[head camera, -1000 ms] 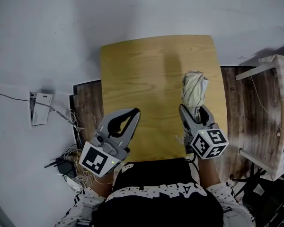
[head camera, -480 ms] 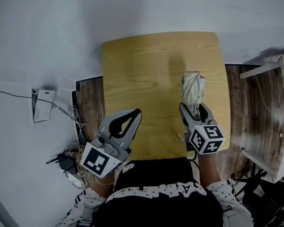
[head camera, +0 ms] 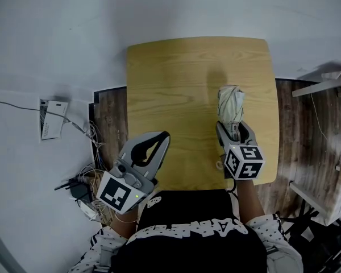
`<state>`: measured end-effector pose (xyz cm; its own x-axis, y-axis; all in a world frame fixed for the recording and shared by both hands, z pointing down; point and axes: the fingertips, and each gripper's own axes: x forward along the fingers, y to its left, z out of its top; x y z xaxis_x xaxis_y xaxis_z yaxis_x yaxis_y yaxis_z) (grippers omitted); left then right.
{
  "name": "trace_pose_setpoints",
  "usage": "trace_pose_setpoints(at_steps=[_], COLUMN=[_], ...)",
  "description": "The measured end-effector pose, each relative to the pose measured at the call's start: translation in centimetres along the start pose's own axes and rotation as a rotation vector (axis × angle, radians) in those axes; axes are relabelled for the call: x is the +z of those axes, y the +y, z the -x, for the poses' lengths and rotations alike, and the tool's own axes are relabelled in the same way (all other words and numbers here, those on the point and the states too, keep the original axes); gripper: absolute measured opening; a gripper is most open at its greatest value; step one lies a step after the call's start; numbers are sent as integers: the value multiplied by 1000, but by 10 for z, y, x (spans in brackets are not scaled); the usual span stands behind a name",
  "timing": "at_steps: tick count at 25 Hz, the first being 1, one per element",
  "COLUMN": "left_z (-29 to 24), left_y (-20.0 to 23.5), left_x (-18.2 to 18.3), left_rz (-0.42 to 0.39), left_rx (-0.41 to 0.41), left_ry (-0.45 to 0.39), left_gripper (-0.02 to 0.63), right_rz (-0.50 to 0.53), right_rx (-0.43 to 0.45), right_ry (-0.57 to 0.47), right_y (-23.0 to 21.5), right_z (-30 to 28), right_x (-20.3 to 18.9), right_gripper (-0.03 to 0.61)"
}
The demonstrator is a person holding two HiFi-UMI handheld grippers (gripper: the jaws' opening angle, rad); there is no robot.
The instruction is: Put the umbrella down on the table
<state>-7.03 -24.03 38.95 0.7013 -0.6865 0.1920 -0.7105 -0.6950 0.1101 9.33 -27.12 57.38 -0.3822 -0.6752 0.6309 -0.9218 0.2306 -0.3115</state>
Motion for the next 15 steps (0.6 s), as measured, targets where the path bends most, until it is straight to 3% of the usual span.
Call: trace_pose_setpoints(at_steps=[15], left_z=[7], left_y=[6], left_x=[-8], left_rz=[18], left_rx=[48], left_ry=[18], left_gripper=[-2], right_rz=[65], right_rx=[-46], right_ry=[97], right_y=[-7], right_z=[-25], right_x=[-19], right_gripper=[272])
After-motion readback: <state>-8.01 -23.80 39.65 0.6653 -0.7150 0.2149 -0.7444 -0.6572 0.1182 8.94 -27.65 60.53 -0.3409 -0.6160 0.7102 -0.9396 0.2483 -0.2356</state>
